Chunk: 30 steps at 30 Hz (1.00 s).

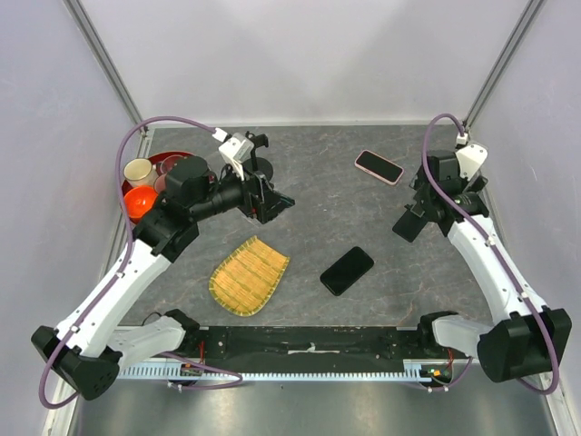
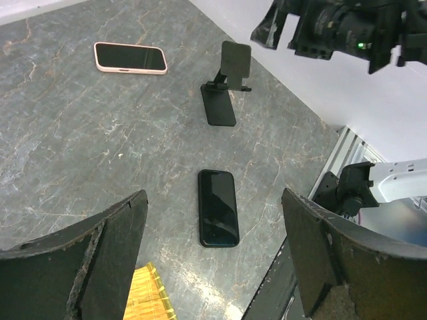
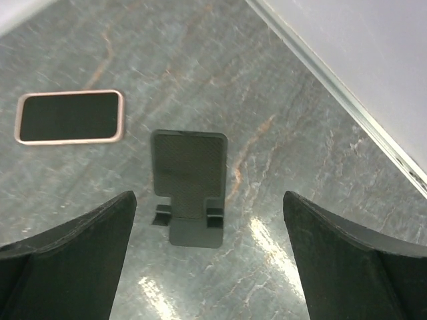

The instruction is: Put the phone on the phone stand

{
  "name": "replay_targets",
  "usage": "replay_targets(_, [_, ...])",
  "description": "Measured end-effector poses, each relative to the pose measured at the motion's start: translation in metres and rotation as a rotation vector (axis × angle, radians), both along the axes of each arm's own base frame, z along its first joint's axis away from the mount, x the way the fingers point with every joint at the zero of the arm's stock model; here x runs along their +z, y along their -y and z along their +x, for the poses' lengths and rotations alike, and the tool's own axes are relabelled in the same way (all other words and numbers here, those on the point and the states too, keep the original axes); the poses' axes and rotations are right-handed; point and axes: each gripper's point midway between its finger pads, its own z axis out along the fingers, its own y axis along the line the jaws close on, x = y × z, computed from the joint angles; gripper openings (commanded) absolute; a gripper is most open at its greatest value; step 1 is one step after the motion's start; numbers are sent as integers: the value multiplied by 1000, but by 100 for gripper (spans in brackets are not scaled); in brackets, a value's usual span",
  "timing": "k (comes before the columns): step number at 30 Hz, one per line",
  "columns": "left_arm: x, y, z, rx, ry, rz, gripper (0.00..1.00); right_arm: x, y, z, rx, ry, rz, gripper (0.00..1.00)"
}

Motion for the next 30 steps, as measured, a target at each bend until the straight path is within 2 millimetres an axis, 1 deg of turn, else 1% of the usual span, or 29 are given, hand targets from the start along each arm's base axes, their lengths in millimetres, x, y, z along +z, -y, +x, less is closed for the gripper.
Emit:
replay_targets(3, [3,-3,-5,-9,20,0,88,-27,8,-1,0,-74,23,98])
replay_targets(6, [-4,-6,-8,-11,13,7,88,-49,13,5,4,-141,36,98])
replay_targets(8, [-9,-7,-11,-20,5,10,88,-61,10,10,22,-173,46,98])
replay_targets(12, [-16,-6,-16,-46,-10,10,88,-79,2,19,68,-219,59,98])
replay_targets(18, [-13,-5,-19,-96,-14,-28,88,-90,1,27,72,-234,60,98])
replay_targets(25, [-16,-12,-12,-100,-50,-84,88,-95,1,36,53,-216,67,95])
replay_targets(30, [-14,-10,-13,-121,-52,-99,87,-102,5,42,8,-203,71,95])
